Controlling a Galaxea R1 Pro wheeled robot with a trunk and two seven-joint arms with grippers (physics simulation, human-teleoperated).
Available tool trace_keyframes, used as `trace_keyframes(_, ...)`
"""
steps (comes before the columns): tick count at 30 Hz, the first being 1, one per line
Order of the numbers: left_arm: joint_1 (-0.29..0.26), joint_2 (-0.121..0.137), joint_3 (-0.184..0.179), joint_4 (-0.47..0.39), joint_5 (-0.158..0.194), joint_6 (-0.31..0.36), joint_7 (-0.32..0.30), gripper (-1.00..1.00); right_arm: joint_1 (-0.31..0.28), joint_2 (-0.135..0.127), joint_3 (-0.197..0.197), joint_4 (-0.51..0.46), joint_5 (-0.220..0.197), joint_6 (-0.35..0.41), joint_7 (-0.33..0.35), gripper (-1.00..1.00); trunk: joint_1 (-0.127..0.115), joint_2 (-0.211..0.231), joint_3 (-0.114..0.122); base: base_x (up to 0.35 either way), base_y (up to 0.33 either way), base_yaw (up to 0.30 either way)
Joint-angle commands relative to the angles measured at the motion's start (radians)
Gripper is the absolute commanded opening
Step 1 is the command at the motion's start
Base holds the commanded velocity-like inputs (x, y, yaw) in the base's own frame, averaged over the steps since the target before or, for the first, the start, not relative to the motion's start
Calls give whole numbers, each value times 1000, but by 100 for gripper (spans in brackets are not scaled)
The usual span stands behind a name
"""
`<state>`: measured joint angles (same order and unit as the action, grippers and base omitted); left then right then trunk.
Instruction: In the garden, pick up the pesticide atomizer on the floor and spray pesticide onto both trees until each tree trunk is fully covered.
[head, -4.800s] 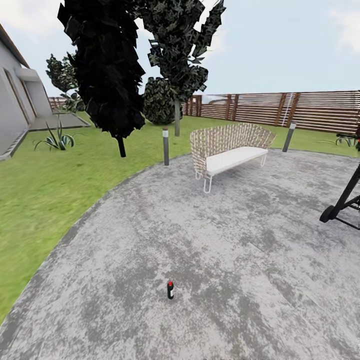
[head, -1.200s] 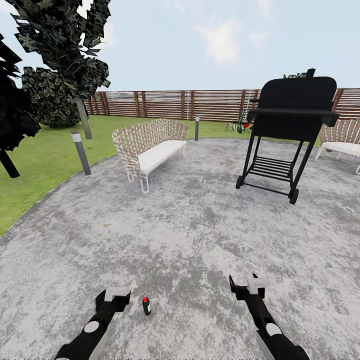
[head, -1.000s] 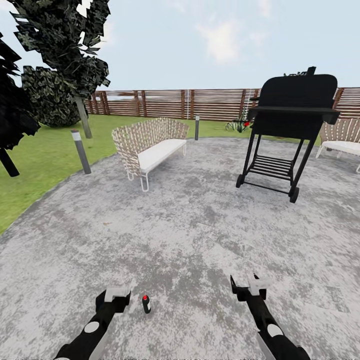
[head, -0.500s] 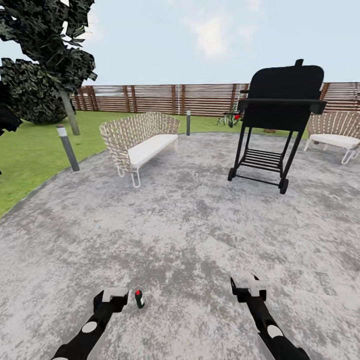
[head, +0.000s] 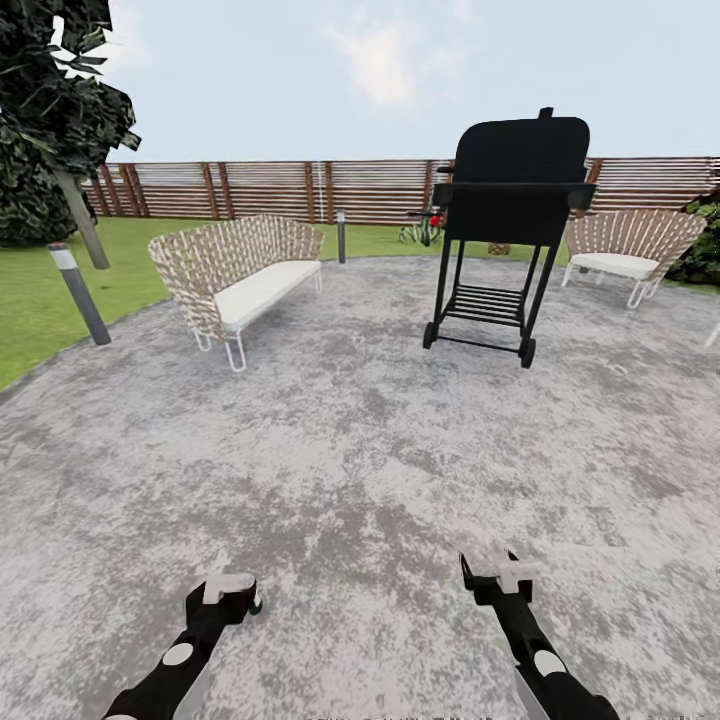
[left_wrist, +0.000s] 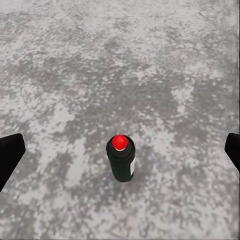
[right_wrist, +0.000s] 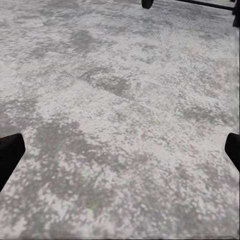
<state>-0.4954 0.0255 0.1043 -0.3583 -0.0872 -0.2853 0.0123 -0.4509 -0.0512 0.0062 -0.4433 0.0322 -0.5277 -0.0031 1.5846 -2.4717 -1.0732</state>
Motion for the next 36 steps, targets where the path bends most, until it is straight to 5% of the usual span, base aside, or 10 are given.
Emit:
trace_keyframes(1, 0, 0, 0, 0, 0, 0, 0, 100, 0, 0, 0, 0, 0, 0, 0, 100, 4, -7, -4, 0, 0, -233)
trace_keyframes(16, 0, 3, 0, 1, -3, 0, 1, 100, 0, 2, 0, 1, 0, 0, 0, 100, 21, -31, -79, 0, 0, -191)
trace_keyframes(36, 0, 5, -1, -1, -3, -2, 1, 100, 0, 7, 1, 23, 0, 0, 2, 100, 21, -31, -84, 0, 70, -26)
